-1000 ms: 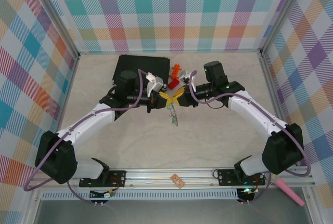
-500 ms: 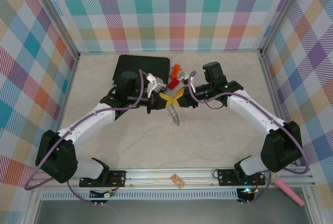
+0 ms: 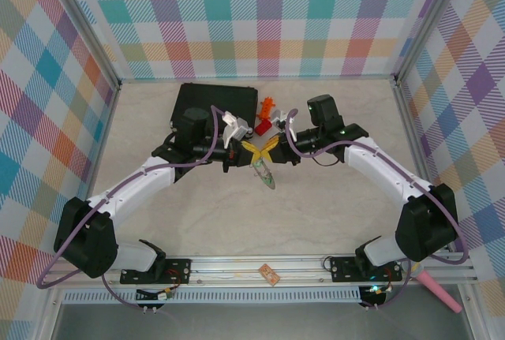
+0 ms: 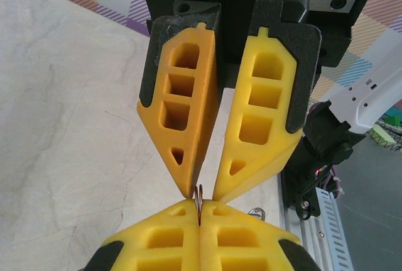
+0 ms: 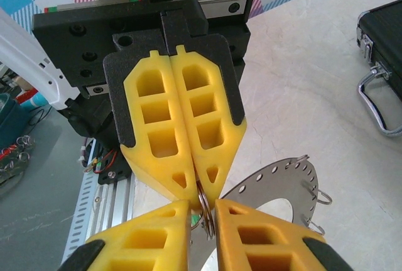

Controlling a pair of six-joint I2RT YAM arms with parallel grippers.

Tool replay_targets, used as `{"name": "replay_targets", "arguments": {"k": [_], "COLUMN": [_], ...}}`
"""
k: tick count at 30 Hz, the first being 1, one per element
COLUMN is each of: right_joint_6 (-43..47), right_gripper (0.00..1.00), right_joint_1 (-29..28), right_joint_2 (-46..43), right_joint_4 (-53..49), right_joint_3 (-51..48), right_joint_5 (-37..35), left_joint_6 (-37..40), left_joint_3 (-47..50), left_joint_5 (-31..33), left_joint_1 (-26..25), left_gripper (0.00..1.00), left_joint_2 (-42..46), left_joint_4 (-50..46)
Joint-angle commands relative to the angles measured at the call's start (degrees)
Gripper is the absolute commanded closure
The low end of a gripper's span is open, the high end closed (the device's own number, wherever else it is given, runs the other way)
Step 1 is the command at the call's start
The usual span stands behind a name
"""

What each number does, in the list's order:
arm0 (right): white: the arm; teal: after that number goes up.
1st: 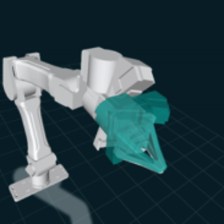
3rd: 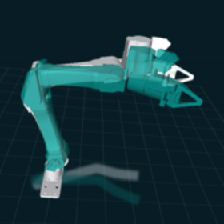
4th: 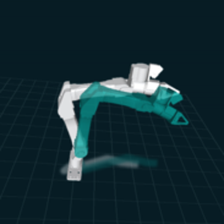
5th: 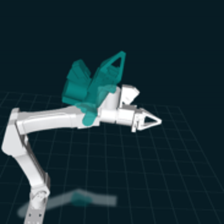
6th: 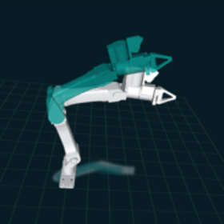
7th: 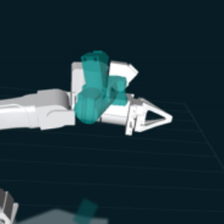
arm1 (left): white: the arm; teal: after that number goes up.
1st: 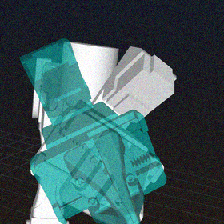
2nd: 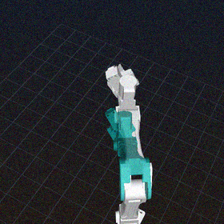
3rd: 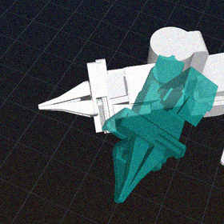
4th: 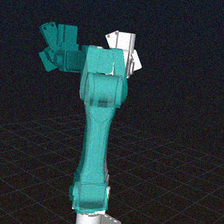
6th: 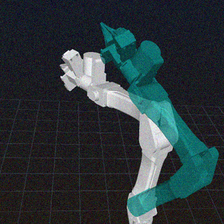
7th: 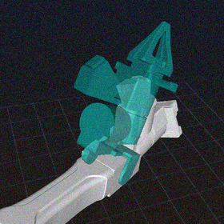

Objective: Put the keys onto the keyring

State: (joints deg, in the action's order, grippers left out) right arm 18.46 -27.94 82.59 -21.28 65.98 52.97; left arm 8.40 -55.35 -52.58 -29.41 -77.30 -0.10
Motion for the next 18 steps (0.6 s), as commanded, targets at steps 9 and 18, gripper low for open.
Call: {"name": "replay_targets", "arguments": {"k": [9, 18], "right_joint_6": [-4.07, -6.28], "right_gripper": [0.81, 0.83], "right_joint_1": [-0.47, -0.44], "right_joint_2": [-3.31, -2.89], "right_joint_4": [8.36, 12.34], "right_joint_3": [-6.21, -5.94], "right_joint_5": [1.20, 2.15], "left_joint_6": [-1.80, -1.92], "left_joint_3": [-0.96, -1.35], "left_joint_5": [-3.10, -4.42], "left_joint_1": [-0.39, -0.74], "left_gripper": [1.00, 1.00], "left_joint_2": [0.59, -0.40], "left_joint_4": [5.10, 4.32]}}
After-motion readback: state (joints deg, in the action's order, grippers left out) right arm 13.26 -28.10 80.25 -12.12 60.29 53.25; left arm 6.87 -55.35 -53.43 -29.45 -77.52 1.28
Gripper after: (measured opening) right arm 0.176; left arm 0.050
